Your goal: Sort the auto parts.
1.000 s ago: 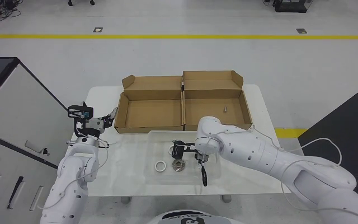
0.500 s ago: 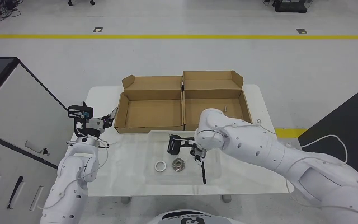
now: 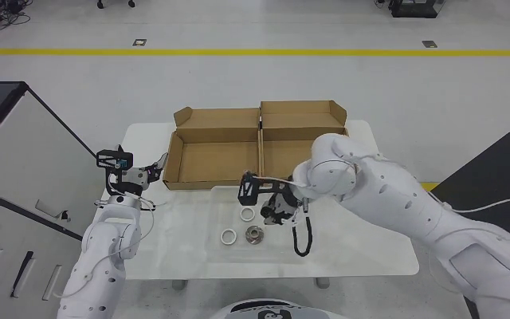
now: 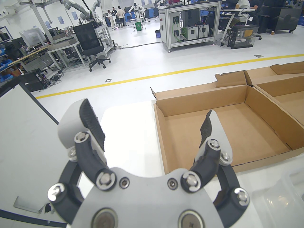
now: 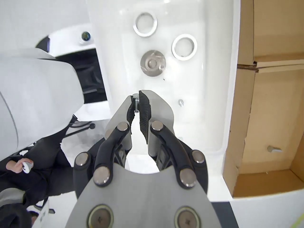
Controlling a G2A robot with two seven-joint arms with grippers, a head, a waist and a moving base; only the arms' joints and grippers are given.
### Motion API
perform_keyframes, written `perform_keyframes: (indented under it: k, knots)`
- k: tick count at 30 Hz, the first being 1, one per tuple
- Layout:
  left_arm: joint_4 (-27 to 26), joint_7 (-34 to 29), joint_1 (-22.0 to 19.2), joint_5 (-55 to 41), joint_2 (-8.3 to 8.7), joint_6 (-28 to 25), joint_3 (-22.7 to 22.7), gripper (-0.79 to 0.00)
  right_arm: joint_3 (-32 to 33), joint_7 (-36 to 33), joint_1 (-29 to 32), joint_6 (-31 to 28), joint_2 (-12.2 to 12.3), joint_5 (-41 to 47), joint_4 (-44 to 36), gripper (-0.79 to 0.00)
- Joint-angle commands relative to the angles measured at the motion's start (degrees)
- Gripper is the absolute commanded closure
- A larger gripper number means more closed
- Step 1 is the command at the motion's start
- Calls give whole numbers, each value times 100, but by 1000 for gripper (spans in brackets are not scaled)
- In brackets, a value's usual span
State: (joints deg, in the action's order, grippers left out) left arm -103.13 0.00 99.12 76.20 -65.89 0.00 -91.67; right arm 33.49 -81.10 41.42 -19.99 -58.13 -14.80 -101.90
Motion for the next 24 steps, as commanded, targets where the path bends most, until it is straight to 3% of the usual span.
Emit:
perform_keyframes:
  k: [1,8,13,20,24]
  knots:
    - [0,0,0,0,0,0,0,-785,372,219,246,-259,141,150,89,0]
    - [0,0,0,0,0,0,0,-785,1756,1133,1390,-1448,629,811,274,0]
    - [0,0,0,0,0,0,0,-785,2339,2198,2002,-2517,779,1255,385,0]
    - [0,0,0,0,0,0,0,-785,2491,3482,2039,-3801,769,1498,590,0]
    - [0,0,0,0,0,0,0,-785,2489,3925,1923,-3801,712,1662,360,0]
